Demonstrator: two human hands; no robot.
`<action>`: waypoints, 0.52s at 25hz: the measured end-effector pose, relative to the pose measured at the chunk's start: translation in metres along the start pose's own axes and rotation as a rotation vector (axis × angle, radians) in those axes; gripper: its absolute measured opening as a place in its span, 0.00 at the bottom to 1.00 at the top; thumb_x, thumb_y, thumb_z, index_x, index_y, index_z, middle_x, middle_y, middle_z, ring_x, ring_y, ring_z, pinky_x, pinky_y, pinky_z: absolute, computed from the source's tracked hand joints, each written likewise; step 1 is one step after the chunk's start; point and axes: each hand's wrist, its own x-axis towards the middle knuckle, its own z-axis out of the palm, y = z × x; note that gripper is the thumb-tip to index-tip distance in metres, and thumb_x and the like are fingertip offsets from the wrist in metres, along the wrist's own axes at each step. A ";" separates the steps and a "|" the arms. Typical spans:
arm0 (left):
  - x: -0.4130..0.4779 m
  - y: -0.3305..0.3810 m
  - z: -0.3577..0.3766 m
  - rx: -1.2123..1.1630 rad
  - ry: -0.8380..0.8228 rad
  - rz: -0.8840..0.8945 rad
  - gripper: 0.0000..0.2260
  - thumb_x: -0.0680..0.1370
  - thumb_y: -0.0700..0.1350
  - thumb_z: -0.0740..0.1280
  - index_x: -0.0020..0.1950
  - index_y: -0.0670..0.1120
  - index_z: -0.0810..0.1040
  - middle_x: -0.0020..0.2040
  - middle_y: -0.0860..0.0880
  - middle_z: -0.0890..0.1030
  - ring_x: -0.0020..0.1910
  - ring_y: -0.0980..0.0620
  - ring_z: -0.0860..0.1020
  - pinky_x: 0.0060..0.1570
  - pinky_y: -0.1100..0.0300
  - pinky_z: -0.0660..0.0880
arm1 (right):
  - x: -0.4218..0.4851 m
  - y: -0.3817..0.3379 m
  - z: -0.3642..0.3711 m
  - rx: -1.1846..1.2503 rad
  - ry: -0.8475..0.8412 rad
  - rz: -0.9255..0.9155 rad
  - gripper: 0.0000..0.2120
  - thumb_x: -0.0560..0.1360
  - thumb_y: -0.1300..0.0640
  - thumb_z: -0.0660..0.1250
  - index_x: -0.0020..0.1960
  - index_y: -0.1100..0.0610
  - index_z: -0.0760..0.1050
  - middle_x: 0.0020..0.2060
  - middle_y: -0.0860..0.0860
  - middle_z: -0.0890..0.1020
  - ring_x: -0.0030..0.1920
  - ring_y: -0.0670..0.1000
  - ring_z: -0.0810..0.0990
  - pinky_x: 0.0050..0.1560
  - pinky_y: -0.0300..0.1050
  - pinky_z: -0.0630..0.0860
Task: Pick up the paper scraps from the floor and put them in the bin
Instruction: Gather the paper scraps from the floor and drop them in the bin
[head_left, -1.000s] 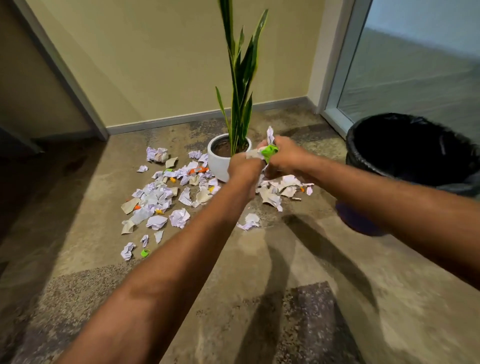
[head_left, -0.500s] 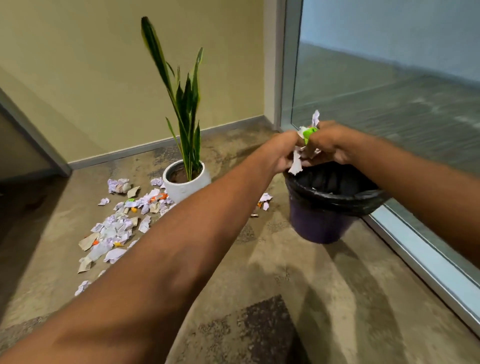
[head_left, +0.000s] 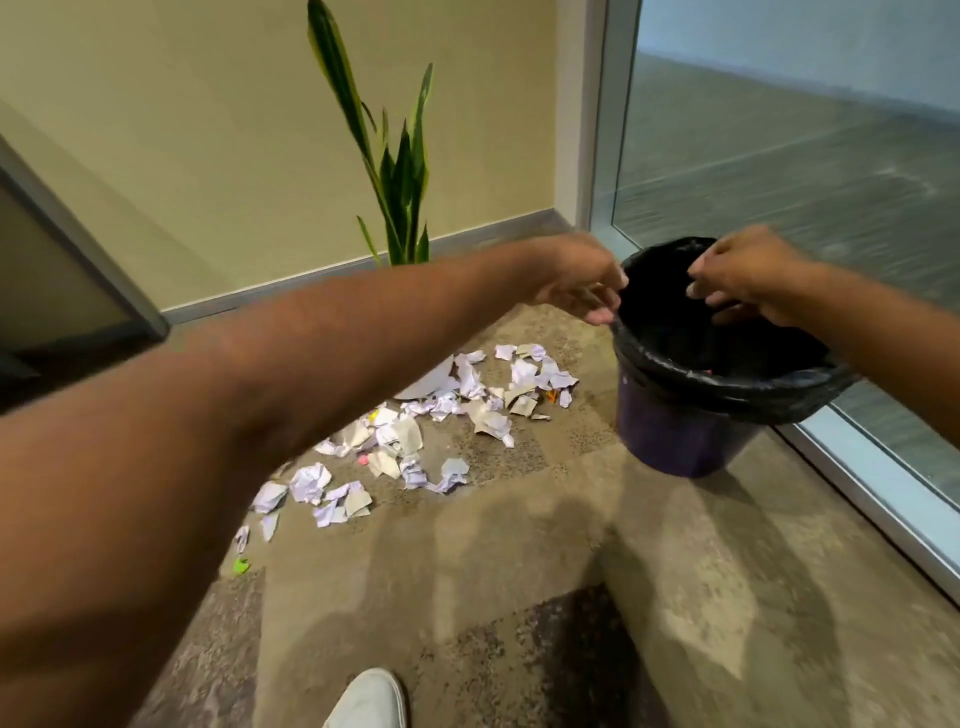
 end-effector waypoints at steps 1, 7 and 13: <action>-0.008 -0.012 -0.021 0.067 -0.028 -0.009 0.12 0.86 0.38 0.64 0.68 0.33 0.75 0.58 0.35 0.82 0.51 0.41 0.82 0.62 0.44 0.82 | -0.002 -0.012 0.010 0.001 -0.031 -0.029 0.08 0.80 0.67 0.71 0.45 0.57 0.78 0.50 0.62 0.82 0.42 0.54 0.77 0.42 0.48 0.80; -0.027 -0.120 -0.110 0.291 -0.021 -0.077 0.12 0.84 0.38 0.67 0.65 0.34 0.78 0.60 0.34 0.84 0.51 0.41 0.84 0.57 0.45 0.84 | -0.009 -0.072 0.116 -0.202 -0.278 -0.173 0.05 0.76 0.69 0.76 0.49 0.62 0.83 0.43 0.59 0.85 0.38 0.54 0.82 0.32 0.44 0.82; -0.049 -0.279 -0.146 0.389 0.112 -0.151 0.10 0.80 0.43 0.74 0.60 0.42 0.84 0.53 0.44 0.85 0.48 0.48 0.84 0.43 0.55 0.84 | -0.032 -0.032 0.282 -0.491 -0.519 -0.177 0.13 0.71 0.63 0.81 0.53 0.58 0.83 0.46 0.56 0.86 0.42 0.53 0.81 0.42 0.49 0.81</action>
